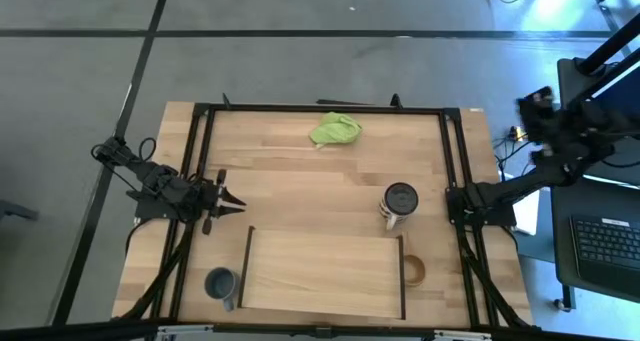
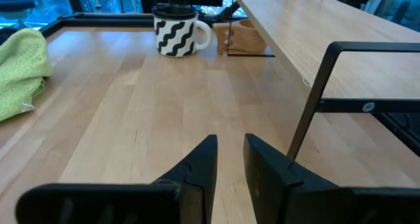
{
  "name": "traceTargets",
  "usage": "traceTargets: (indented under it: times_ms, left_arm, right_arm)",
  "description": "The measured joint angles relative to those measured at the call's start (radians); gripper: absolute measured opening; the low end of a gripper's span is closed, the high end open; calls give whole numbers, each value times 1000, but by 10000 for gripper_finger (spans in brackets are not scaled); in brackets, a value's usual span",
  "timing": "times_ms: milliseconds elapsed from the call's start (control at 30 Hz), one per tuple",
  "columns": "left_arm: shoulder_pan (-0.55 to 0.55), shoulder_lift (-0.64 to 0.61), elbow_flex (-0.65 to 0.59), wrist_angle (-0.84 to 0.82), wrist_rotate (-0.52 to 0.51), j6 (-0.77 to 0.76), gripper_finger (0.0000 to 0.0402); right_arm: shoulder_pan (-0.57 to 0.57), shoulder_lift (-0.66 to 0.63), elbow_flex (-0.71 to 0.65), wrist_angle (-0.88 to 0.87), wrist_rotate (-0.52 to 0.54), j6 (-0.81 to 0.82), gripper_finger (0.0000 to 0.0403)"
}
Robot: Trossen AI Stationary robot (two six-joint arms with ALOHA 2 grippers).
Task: Stack small to large cups/mugs on shelf
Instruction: Put the brown mug on the shelf
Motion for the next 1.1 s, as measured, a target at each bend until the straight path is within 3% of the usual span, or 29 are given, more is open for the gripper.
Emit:
traceTargets:
  times_ms: [100, 300, 400, 500, 533, 667, 733, 800, 1100]
  left_arm:
    - [0, 0, 0, 0, 0, 0, 69]
    - [0, 0, 0, 0, 0, 0, 69]
    - [0, 0, 0, 0, 0, 0, 69]
    - [0, 0, 0, 0, 0, 0, 69]
    - [0, 0, 0, 0, 0, 0, 69]
    - [0, 0, 0, 0, 0, 0, 69]
    - [0, 0, 0, 0, 1, 0, 69]
    - [0, 0, 0, 0, -2, 0, 69]
    - [0, 0, 0, 0, -3, 0, 69]
  right_arm:
    - [0, 107, 81, -206, 110, 61, 113]
    - [0, 376, 322, -658, 216, 219, 113]
    - [0, 499, 445, -926, 268, 372, 113]
    - [-2, 595, 535, -1221, 254, 609, 113]
    - [-2, 619, 548, -1297, 233, 699, 113]
    - [-20, 632, 501, -1220, 70, 872, 113]
    - [-29, 640, 469, -1290, 33, 1006, 113]
    - [-39, 637, 404, -1278, 1, 1099, 113]
    - [-60, 641, 170, -1283, -368, 1493, 113]
